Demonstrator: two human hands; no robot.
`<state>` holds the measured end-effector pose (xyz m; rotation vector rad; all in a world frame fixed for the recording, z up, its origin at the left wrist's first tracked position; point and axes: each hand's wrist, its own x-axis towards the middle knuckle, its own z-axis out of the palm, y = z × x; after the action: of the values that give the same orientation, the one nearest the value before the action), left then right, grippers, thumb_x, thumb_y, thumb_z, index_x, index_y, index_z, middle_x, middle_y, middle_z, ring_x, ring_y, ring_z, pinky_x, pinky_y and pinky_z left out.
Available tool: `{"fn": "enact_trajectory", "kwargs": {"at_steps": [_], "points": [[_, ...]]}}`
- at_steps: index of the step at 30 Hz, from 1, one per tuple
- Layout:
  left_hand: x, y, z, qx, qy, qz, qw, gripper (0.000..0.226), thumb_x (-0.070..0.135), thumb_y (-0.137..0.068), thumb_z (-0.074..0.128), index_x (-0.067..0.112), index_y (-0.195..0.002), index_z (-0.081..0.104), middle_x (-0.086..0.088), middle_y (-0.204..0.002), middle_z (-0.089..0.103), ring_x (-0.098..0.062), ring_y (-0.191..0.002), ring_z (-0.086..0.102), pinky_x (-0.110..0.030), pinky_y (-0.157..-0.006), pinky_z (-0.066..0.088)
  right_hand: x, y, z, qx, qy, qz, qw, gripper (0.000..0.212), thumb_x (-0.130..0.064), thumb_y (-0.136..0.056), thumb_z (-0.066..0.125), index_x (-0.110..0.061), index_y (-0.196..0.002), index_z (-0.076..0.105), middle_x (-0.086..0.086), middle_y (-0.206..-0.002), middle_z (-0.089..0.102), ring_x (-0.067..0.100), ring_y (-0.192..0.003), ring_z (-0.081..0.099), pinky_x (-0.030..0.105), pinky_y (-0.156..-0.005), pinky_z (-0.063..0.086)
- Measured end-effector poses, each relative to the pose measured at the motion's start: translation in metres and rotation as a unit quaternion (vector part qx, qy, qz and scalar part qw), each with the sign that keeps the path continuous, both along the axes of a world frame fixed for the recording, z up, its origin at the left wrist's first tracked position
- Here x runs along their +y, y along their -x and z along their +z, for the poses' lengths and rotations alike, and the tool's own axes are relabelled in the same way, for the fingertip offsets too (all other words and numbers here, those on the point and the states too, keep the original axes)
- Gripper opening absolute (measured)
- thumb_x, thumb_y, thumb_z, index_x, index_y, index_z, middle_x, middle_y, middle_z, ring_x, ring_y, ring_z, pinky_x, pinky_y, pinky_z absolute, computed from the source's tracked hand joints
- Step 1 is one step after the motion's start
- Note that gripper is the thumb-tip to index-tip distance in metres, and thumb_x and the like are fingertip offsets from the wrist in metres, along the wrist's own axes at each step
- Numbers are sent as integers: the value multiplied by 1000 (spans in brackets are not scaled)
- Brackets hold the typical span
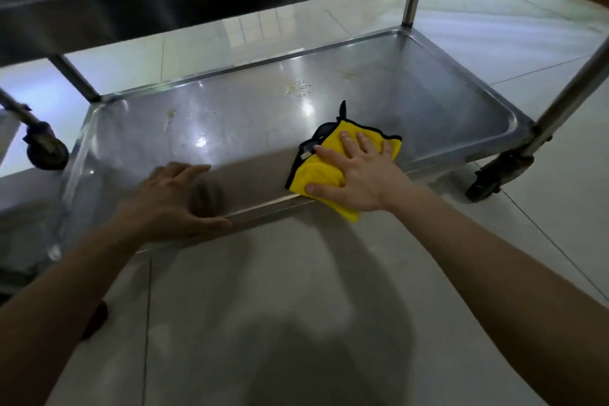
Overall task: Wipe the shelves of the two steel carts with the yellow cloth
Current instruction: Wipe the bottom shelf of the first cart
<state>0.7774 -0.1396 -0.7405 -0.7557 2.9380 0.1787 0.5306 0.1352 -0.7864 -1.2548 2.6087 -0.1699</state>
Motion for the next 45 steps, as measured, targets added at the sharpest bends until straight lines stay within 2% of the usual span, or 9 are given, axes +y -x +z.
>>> {"fn": "enact_trajectory", "kwargs": {"at_steps": [7, 13, 19, 23, 26, 29, 34, 40, 45], "points": [[-34, -24, -20, -8, -9, 26, 1000, 135, 117, -42, 50, 40, -152, 53, 5, -143, 51, -25, -130, 49, -51, -111, 49, -88, 24, -5, 6, -36, -15, 999, 126, -117, -54, 1, -57, -164, -12, 7, -178, -21, 40, -162, -22, 80, -117, -15], [-25, -29, -17, -20, 16, 8, 1000, 143, 121, -44, 30, 39, -160, 44, 3, -154, 48, -26, -139, 47, -46, -108, 47, -156, -44, -1, 20, -26, 186, 982, 108, -109, -73, 11, -56, -165, -9, 1, -179, -17, 33, -164, -21, 75, -122, -14], [-25, -44, 16, -49, -60, -14, 997, 139, 110, -49, 49, 34, -164, 33, 2, -155, 48, -26, -139, 49, -41, -110, 46, -141, -63, 29, 36, -93, 303, 948, 98, -102, -83, 19, -56, -165, -6, -3, -180, -14, 28, -166, -13, 69, -128, -3], [-40, -100, 29, 26, -84, -42, 995, 97, 85, -78, 70, 25, -152, 53, 0, -149, 56, -22, -129, 60, -43, -103, 55, -146, -77, 31, 18, -96, 262, 960, 116, -110, -70, 26, -55, -165, -11, -2, -180, -10, 28, -166, -11, 72, -127, -4], [-41, -147, 17, 58, -139, 17, 988, 55, 78, -82, 71, 33, -114, 69, 12, -105, 70, -5, -91, 69, -41, -83, 64, -143, -88, 10, 20, -34, 219, 975, 129, -111, -69, 31, -42, -169, -13, -7, -180, -10, 20, -165, -16, 65, -128, -13], [-37, -175, 4, 19, -262, 150, 953, 66, 87, -72, 62, 27, -94, 76, 5, -81, 78, -10, -74, 76, -36, -74, 67, -140, -87, -7, 40, 23, 203, 978, 127, -111, -71, 31, -40, -171, -5, -11, -180, -5, 15, -165, -14, 62, -129, -13], [-58, -212, 7, -111, -383, 368, 840, 98, 101, -57, 66, 13, -99, 77, -4, -75, 81, -20, -63, 78, -33, -61, 62, -146, -82, -8, 37, 11, 201, 979, 125, -112, -69, 31, -45, -169, -2, -13, -180, -5, 15, -165, -13, 61, -129, -12], [-97, -222, 20, 236, -234, 285, 899, 52, 75, -73, 76, 26, -89, 76, 1, -79, 77, -19, -76, 75, -34, -60, 57, -188, -82, -7, 23, -6, 180, 983, 129, -115, -63, 25, -46, -168, -5, -12, -180, -10, 16, -165, -15, 64, -128, -12], [-110, -223, 22, 242, -199, 258, 914, 39, 60, -83, 78, 22, -91, 78, 0, -82, 77, -6, -69, 73, -25, -62, 56, -273, -112, -5, 8, -1, 172, 985, 134, -117, -59, 15, -44, -169, -3, -9, -180, -10, 22, -166, -14, 68, -125, -15]]}}
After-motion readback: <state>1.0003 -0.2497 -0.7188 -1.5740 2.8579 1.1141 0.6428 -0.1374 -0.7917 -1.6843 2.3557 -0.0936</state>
